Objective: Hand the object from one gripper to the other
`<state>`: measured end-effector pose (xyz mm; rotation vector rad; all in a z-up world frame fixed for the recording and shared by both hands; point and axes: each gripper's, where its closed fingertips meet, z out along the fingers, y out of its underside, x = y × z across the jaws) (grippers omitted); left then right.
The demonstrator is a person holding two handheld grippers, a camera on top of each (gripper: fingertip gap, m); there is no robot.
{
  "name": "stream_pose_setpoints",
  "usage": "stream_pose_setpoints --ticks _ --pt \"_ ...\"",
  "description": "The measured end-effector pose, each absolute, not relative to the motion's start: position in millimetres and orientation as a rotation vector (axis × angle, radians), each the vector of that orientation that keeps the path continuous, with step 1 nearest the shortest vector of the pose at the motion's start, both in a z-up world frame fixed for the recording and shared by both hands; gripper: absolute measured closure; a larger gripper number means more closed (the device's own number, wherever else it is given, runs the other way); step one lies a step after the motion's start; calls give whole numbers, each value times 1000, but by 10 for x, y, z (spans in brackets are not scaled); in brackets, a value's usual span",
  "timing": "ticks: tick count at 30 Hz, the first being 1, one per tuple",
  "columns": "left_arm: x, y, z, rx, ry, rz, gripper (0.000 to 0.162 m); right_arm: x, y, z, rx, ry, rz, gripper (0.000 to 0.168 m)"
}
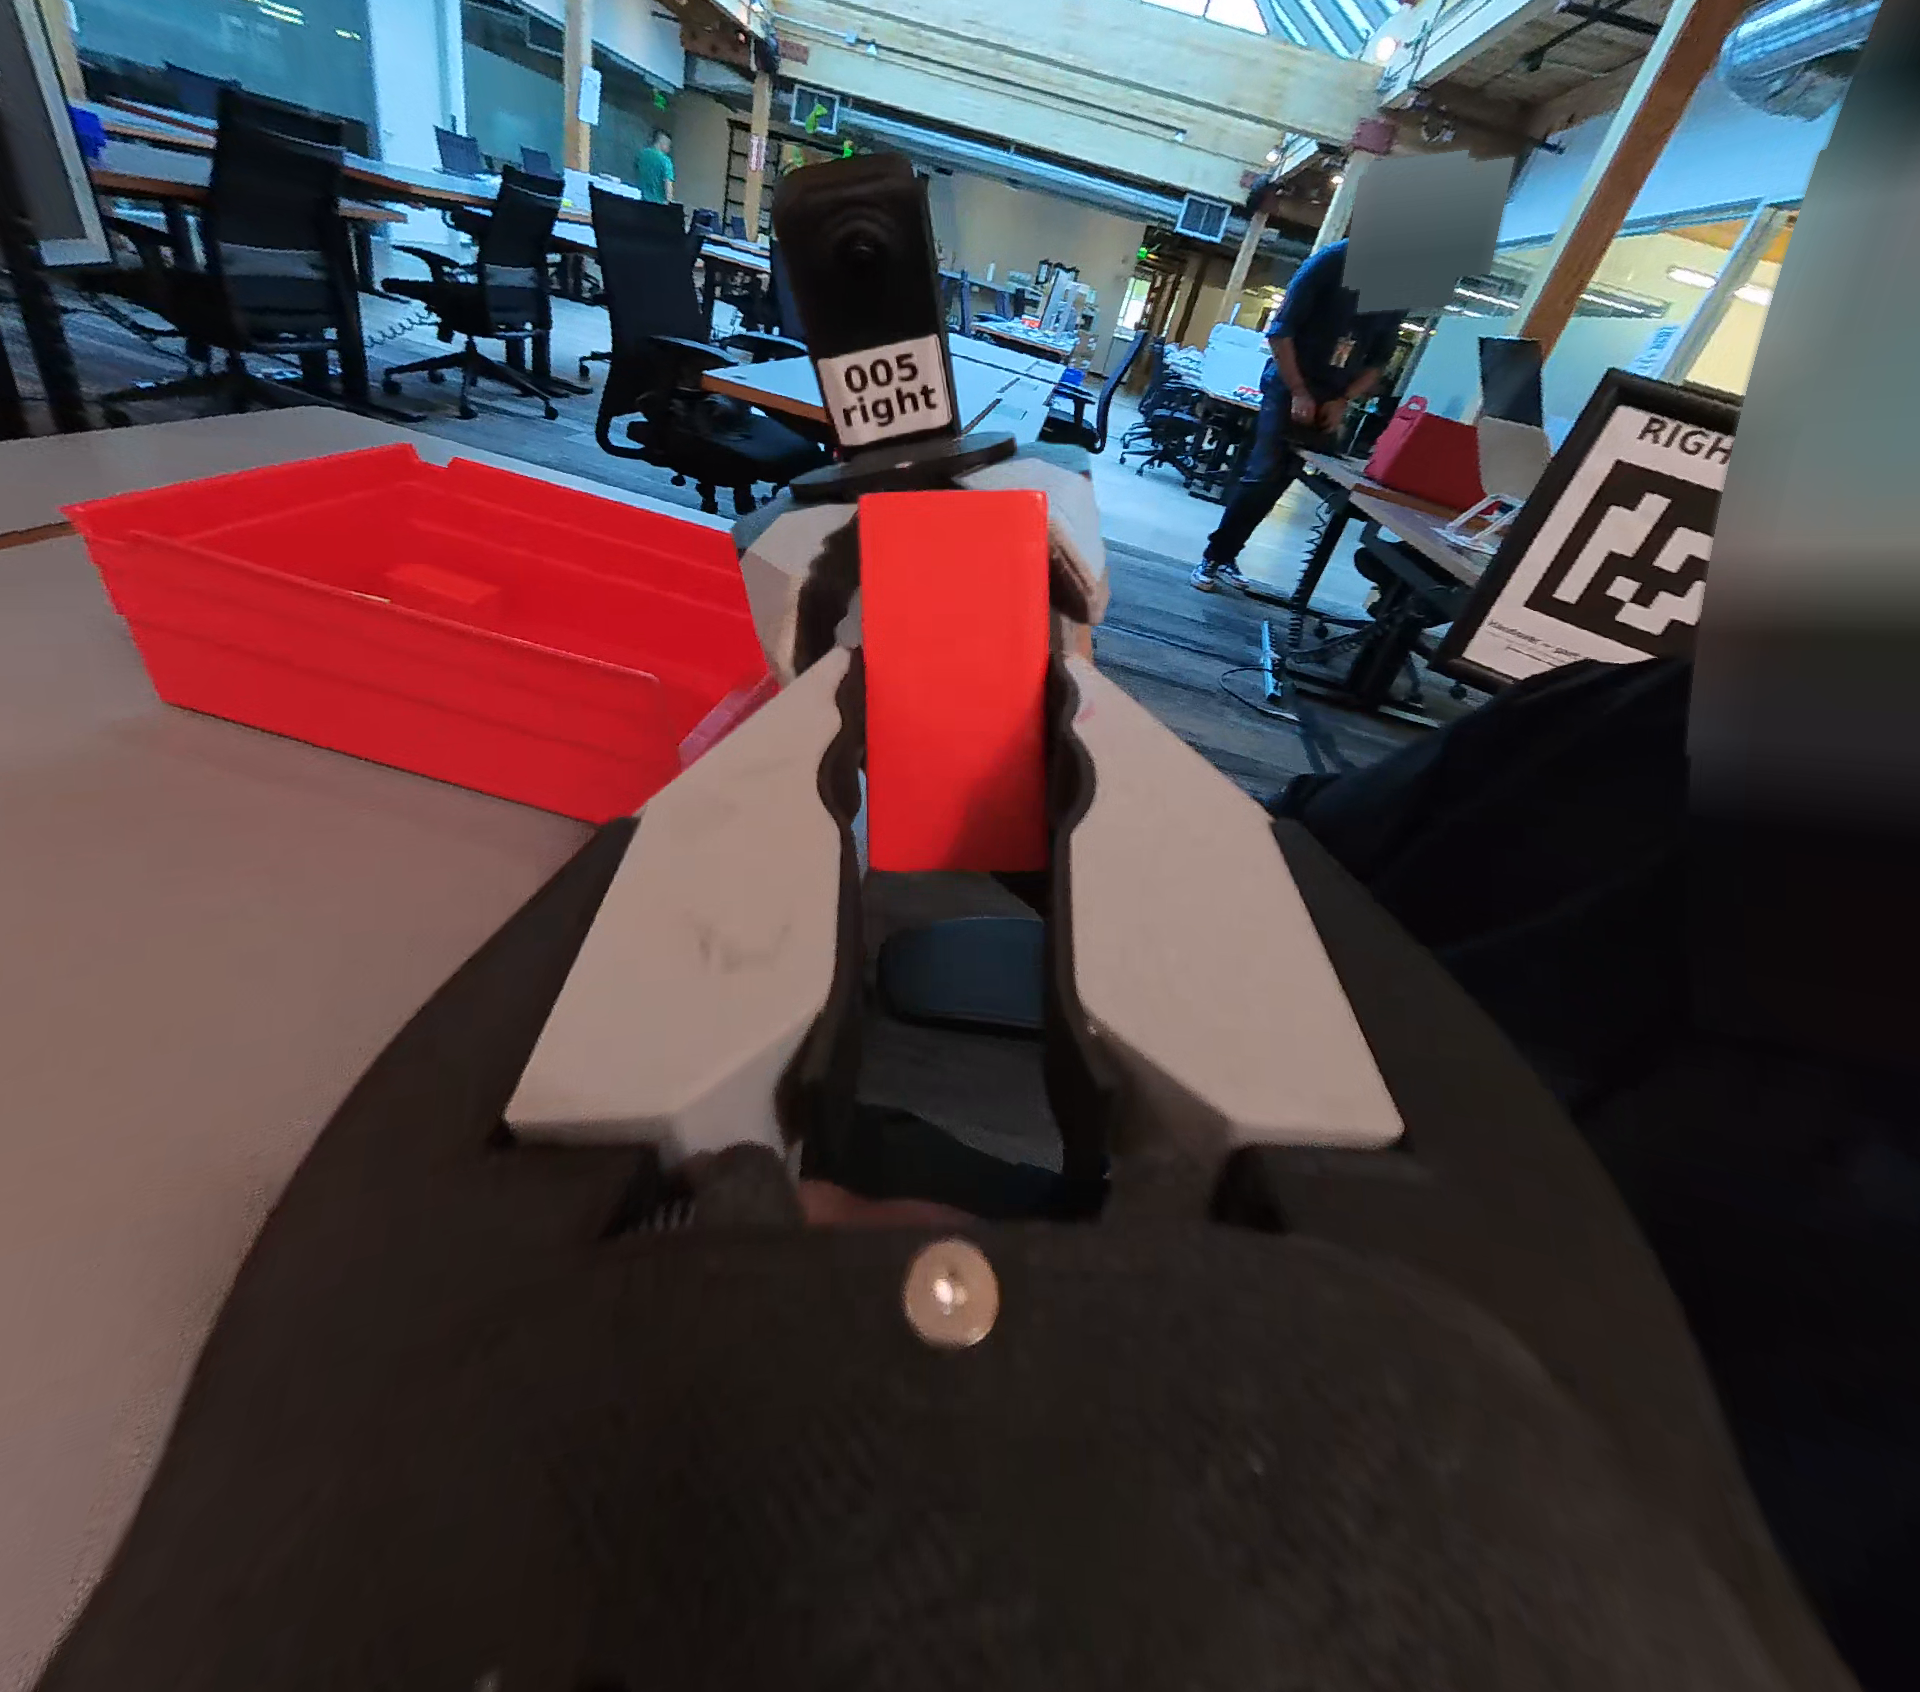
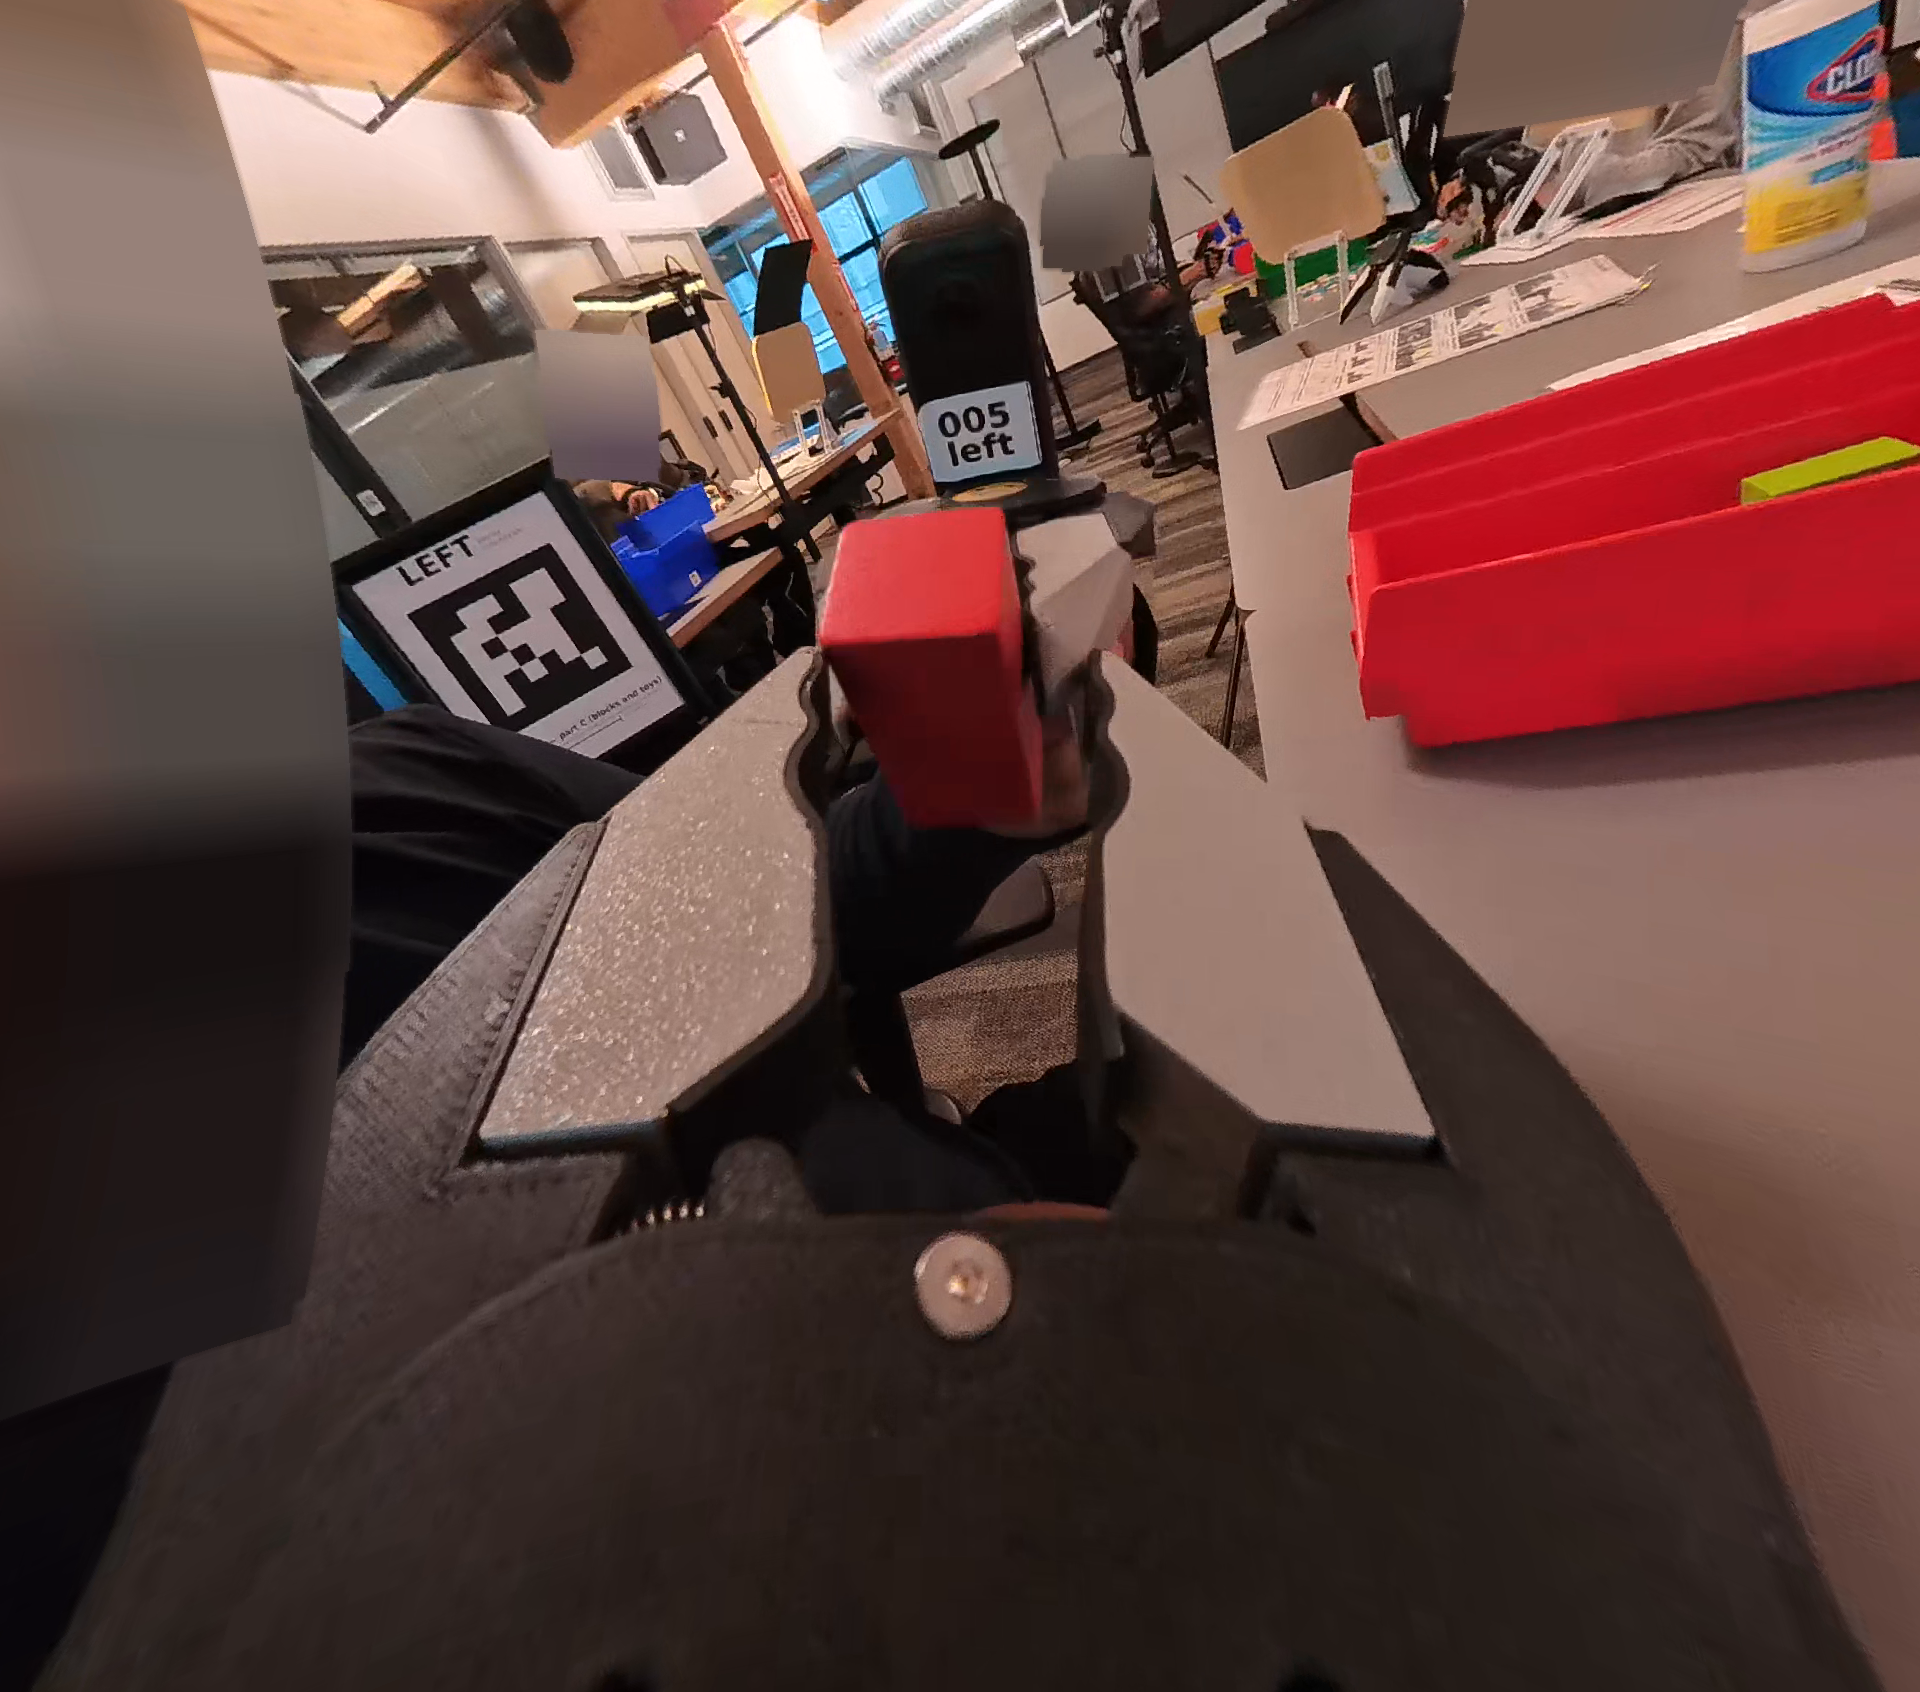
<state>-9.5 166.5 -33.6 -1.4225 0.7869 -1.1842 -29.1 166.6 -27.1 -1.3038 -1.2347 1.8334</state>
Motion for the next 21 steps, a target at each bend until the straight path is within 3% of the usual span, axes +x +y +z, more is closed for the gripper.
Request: stream_pose_setpoints --ticks 2,5,21 --pt "-71 1702 -384 -1443 775 -1168 129 -319 1700 -279 -1309 -1211 1809 120" --pt "-107 1823 -460 -1513 702 -1169 129 -348 1810 -314 -1324 -1169 1717 137" --pt "-218 2047 -650 -1628 612 -1053 132 -191 2175 -299 -1368 -1046 1505 138"
